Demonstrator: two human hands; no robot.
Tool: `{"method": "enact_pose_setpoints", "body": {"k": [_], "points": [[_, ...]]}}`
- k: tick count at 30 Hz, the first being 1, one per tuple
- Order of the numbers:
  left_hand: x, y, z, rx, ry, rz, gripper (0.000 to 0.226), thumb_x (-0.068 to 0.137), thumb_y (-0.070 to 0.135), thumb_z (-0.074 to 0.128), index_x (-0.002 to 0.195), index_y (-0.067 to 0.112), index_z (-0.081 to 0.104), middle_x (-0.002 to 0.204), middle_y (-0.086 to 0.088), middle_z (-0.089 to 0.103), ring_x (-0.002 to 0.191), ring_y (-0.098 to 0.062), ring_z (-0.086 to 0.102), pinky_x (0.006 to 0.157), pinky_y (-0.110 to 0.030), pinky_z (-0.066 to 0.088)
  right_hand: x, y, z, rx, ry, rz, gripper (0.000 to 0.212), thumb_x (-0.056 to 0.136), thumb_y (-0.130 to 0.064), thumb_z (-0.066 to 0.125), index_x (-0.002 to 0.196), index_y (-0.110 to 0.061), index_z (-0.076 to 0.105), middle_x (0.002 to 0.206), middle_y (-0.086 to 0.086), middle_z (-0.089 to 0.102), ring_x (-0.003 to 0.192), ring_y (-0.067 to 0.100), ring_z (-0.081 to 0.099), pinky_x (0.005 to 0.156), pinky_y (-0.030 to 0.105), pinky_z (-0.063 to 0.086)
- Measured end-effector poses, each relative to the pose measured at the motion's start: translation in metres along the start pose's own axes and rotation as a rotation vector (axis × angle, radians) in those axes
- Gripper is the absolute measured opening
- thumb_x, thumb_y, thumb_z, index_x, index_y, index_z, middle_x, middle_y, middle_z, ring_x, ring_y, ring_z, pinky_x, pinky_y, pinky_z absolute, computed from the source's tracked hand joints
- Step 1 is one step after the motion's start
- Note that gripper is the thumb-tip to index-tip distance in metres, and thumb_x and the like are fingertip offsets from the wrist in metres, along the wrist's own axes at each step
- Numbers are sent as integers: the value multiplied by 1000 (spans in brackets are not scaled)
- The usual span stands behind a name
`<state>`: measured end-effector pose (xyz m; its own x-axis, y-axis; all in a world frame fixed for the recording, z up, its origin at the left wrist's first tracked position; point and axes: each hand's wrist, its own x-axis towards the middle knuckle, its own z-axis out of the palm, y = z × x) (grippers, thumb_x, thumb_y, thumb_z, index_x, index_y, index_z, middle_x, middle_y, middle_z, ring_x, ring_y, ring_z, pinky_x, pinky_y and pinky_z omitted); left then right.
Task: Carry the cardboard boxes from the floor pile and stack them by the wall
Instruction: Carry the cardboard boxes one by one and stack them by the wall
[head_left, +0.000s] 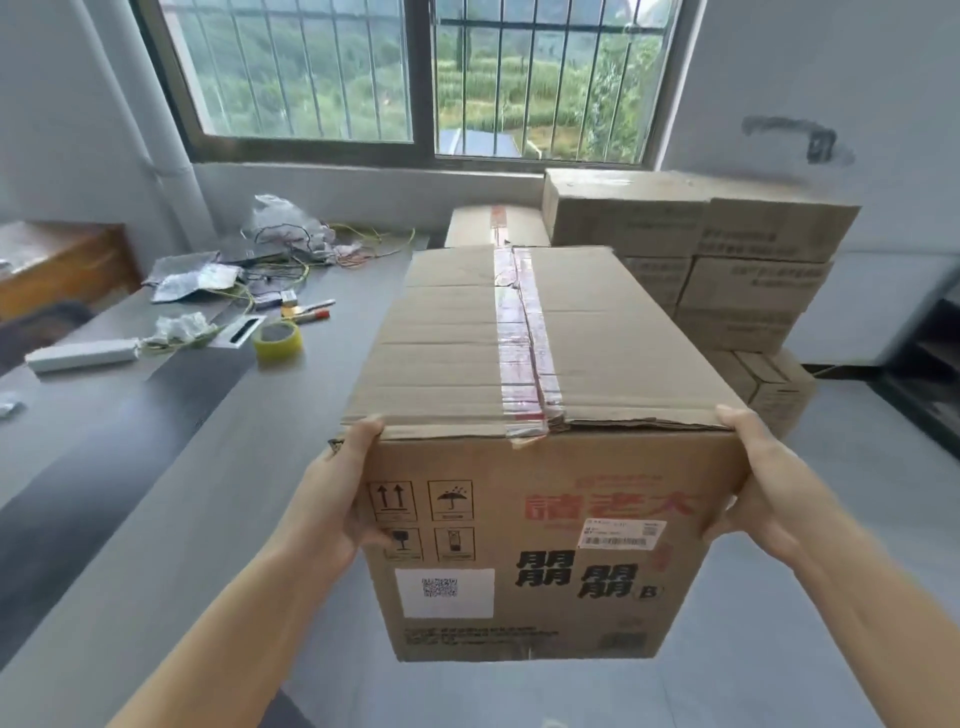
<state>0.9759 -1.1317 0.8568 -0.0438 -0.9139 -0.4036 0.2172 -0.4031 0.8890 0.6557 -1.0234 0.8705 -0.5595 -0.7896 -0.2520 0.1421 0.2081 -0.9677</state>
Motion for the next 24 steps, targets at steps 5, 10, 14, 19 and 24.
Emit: {"method": "enact_pose_setpoints", "body": {"k": [5, 10, 14, 19, 24], "points": [[82, 60, 59, -9, 39, 111, 22, 87, 45, 58, 91, 23, 56, 80, -2, 65, 69, -23, 65, 60, -61, 54, 117, -66, 35, 28, -55, -84, 26, 91, -46, 48, 105, -31, 65, 81, -2, 69, 65, 20, 65, 57, 49, 50], [177, 128, 126, -43, 65, 217, 27, 85, 47, 60, 97, 23, 58, 94, -4, 63, 82, -26, 62, 56, -61, 54, 239, -142, 60, 88, -132, -178, 23, 89, -46, 50, 101, -35, 66, 100, 3, 63, 88, 30, 58, 70, 74, 37], [245, 183, 175, -70, 49, 284, 21, 84, 46, 62, 89, 26, 60, 87, -1, 62, 83, -24, 62, 50, -59, 54, 323, -207, 83, 137, -186, -246, 21, 92, -39, 50, 103, -27, 63, 87, -3, 69, 85, 24, 62, 73, 67, 43], [329, 254, 220, -90, 26, 339, 26, 81, 49, 62, 94, 26, 60, 95, -4, 63, 95, -33, 62, 49, -62, 51, 422, -281, 123, 152, -176, -259, 11, 90, -39, 53, 88, -29, 57, 76, -4, 60, 74, 19, 60, 59, 57, 47], [429, 312, 262, -81, 3, 360, 28, 80, 50, 63, 92, 26, 58, 98, -6, 65, 93, -34, 62, 52, -67, 50, 523, -326, 161, 141, -160, -272, 14, 88, -43, 52, 89, -30, 54, 75, -5, 55, 80, 21, 59, 66, 77, 38]]}}
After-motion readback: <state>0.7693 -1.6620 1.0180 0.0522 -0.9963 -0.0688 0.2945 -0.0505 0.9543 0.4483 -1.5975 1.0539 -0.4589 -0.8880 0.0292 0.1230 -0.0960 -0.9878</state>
